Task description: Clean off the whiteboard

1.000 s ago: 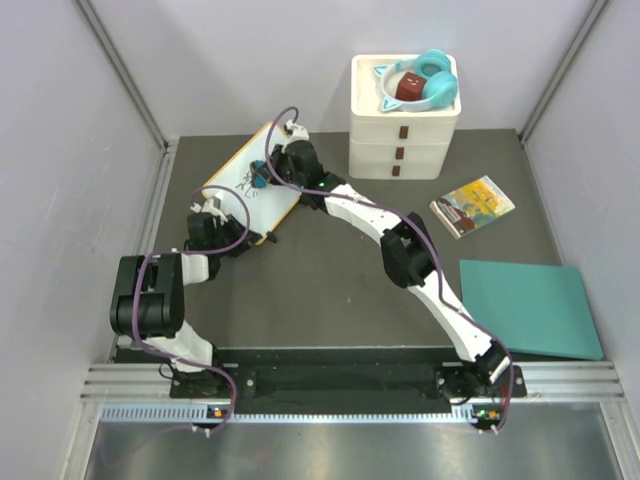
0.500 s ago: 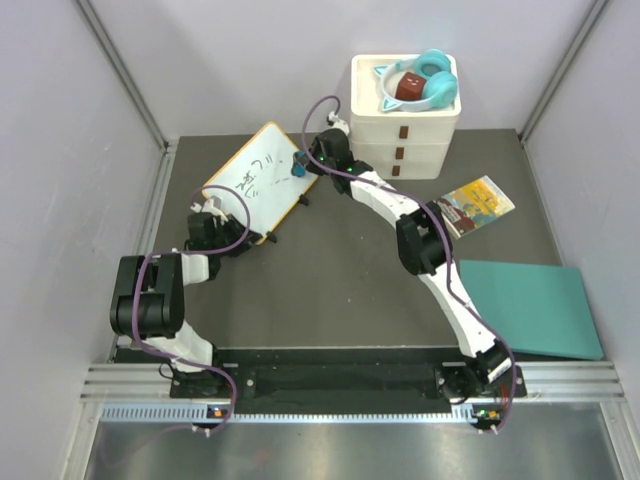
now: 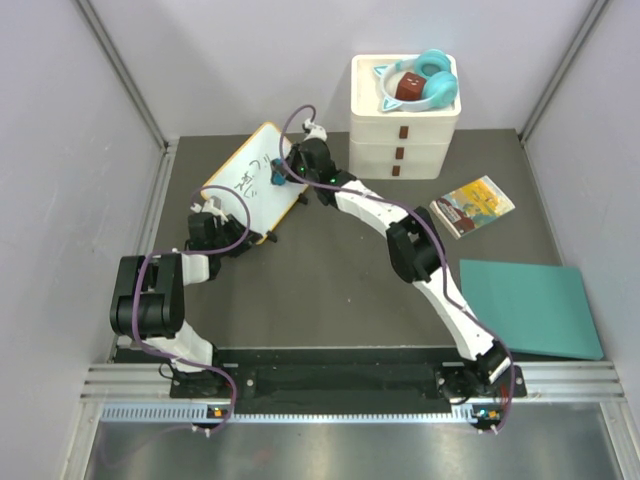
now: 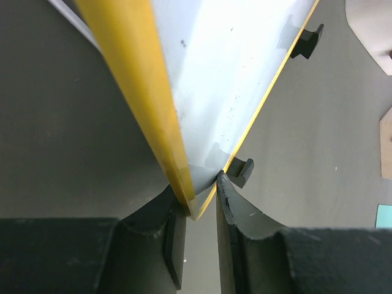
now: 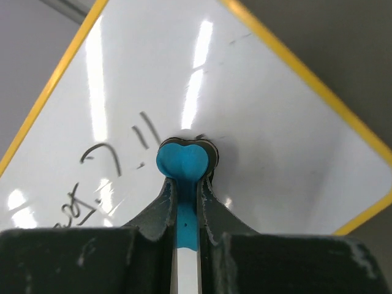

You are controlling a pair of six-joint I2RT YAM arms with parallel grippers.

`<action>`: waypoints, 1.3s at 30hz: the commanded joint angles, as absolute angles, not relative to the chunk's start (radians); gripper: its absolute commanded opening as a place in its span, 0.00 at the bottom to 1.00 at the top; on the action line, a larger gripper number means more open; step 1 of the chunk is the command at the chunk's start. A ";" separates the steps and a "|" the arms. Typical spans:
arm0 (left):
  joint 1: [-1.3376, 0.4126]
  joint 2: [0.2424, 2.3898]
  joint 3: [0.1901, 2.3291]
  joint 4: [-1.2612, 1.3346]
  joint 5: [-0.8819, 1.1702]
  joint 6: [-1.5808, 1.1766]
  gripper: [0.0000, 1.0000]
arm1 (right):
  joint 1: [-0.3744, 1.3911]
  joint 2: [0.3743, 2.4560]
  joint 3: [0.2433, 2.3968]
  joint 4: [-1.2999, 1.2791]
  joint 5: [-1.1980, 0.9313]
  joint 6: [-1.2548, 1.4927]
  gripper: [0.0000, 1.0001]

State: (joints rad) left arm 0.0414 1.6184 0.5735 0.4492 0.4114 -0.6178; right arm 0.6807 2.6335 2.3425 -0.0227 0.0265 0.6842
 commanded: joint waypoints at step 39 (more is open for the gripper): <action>0.003 1.637 0.552 0.262 0.345 -0.551 0.00 | 0.620 2.646 2.299 0.048 -0.057 0.827 0.00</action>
State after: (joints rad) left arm 0.0242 1.6127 0.5743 0.4427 0.3801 -0.6060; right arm 0.6849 2.6091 2.2986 0.0307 -0.0528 0.7788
